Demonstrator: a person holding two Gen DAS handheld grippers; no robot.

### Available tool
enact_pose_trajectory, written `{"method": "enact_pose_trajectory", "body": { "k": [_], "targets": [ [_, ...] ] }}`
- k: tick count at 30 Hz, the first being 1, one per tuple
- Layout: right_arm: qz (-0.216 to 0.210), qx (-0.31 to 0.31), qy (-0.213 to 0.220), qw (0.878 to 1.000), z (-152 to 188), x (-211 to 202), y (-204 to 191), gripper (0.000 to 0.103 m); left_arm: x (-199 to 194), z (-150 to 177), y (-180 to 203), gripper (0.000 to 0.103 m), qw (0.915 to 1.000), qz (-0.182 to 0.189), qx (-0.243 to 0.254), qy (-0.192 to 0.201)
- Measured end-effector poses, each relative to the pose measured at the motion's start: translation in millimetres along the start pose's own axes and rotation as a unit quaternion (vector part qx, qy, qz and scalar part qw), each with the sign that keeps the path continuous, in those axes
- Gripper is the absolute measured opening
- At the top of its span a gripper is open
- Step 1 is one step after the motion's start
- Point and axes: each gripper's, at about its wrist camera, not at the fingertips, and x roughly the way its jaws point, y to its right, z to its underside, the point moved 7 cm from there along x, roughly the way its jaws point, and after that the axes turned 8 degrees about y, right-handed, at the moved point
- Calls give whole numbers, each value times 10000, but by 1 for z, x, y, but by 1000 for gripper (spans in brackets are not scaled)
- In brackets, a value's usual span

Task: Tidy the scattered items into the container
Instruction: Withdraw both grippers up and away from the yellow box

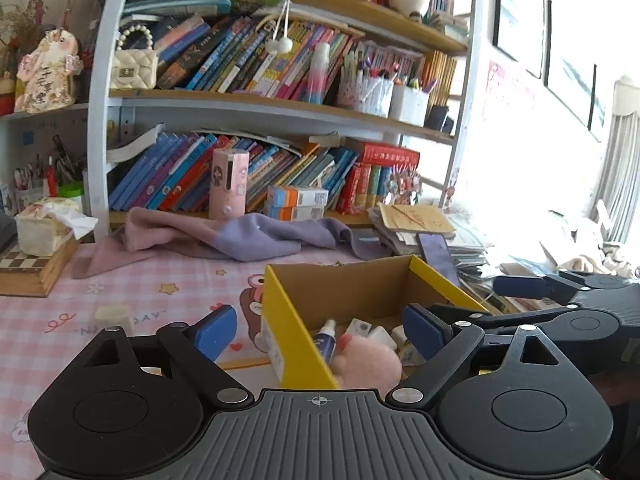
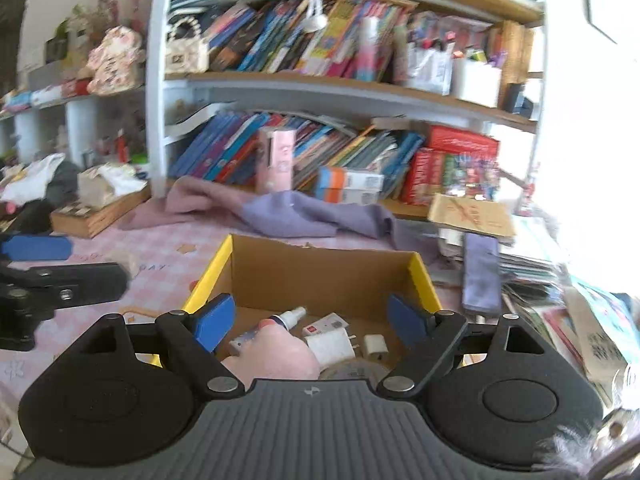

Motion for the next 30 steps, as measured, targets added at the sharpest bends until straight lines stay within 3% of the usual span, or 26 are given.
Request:
{"method": "enact_pose_trajectory", "body": {
  "k": [8, 15, 21, 30],
  "targets": [
    [875, -357, 113, 9955, 16, -48, -50, 94, -54, 21, -35, 96, 10000, -4, -9, -16],
    [955, -47, -245, 9951, 40, -79, -89, 94, -91, 33, -54, 98, 9993, 31, 283, -256],
    [746, 244, -789, 9938, 58, -85, -119, 94, -109, 59, -79, 98, 9939, -355, 557, -882],
    [44, 55, -952, 9954, 58, -85, -173, 91, -141, 65, -114, 98, 9930, -710, 277, -905]
  ]
}}
